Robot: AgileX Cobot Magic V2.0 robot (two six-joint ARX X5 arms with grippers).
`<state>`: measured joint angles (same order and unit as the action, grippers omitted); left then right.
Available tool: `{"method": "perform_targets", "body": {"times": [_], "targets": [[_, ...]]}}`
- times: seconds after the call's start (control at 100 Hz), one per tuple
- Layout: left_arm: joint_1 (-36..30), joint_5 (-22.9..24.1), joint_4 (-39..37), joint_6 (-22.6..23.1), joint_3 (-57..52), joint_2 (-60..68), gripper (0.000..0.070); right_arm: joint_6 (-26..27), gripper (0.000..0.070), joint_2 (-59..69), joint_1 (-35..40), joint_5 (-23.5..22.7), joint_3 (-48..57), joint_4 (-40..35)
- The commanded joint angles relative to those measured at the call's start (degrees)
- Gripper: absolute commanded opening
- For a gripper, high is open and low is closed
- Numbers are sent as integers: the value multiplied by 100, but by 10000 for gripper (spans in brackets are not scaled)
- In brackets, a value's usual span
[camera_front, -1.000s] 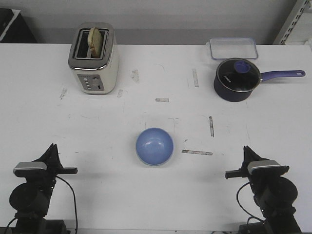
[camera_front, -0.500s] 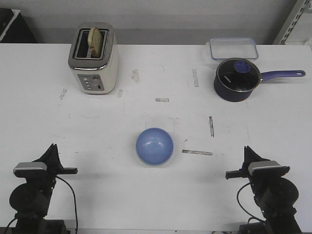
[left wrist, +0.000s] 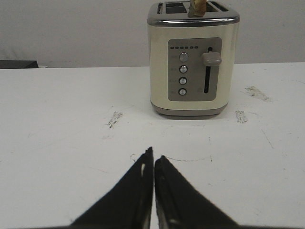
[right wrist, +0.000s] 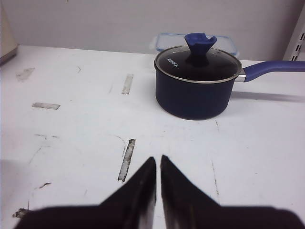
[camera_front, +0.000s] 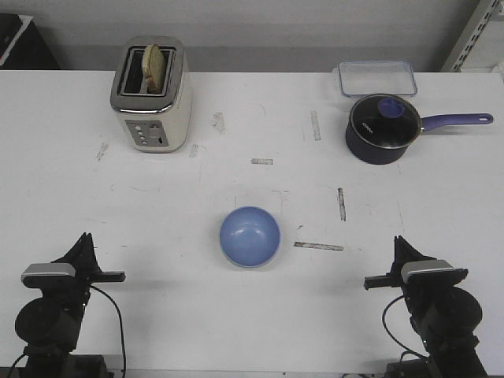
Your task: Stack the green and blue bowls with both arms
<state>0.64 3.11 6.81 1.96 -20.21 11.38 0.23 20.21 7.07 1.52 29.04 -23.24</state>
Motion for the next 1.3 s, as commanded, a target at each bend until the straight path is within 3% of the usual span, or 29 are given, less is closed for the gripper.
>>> {"method": "perform_targets", "body": {"times": [0.0,0.38,1.29], "targets": [[4,11,-68,-52,105,-173,1,-9,6,-2,9,2,28,57],[-2,-107,-1397,-153,1945,-1119,1,-9,6,-2,9,4,28,57],[-7,-192,-1137,-153,1947,-1119,1,-9,6,-2,9,2,31,59]]}}
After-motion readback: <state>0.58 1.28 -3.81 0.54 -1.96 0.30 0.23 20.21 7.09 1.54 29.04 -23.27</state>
